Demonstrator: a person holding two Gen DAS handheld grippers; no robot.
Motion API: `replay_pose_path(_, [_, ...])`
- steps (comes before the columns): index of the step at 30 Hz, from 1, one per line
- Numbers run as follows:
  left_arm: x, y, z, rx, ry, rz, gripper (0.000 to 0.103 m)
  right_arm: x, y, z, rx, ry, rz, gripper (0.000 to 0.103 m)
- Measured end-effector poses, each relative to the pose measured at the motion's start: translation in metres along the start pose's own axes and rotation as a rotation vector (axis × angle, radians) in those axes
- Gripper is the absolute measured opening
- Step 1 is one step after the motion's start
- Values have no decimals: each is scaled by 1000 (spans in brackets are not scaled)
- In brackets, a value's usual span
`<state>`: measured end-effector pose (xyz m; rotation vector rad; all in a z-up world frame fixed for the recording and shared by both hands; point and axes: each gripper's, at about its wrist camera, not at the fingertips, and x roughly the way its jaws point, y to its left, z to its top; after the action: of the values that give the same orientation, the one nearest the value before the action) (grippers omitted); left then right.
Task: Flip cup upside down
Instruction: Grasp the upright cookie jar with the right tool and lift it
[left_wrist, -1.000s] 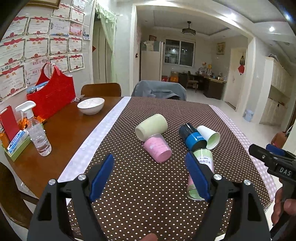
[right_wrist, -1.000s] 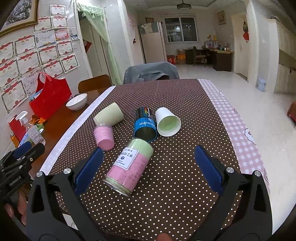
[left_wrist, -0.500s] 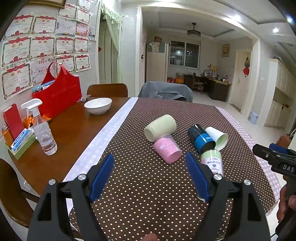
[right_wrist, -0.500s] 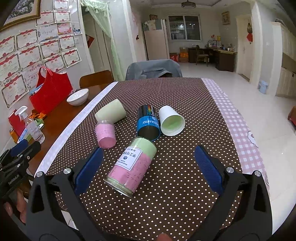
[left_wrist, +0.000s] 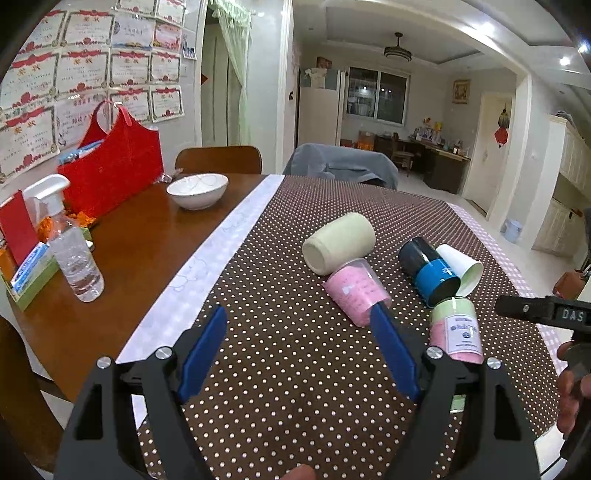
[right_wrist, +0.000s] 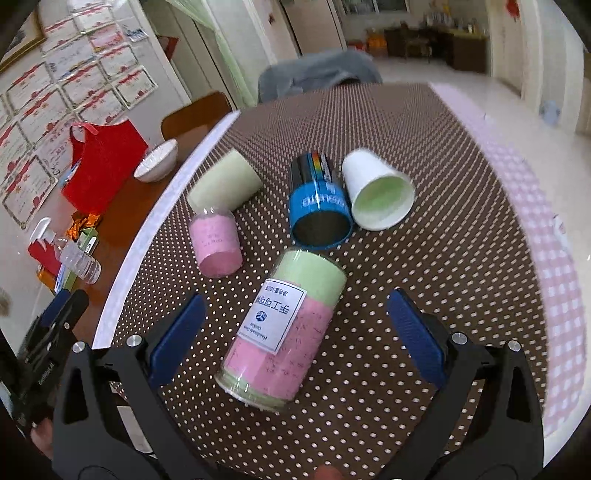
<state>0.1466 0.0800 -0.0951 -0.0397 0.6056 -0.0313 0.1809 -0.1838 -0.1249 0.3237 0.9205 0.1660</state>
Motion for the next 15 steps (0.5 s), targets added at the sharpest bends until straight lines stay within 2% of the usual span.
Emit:
replay_pose_path(6, [23,1,1,-3,31,-12,79,32,-9,6,76,106,19,97])
replay_pose_path(15, [35,-1,-3,-6,54,-40,79,64,-5,10,134,224,48,97])
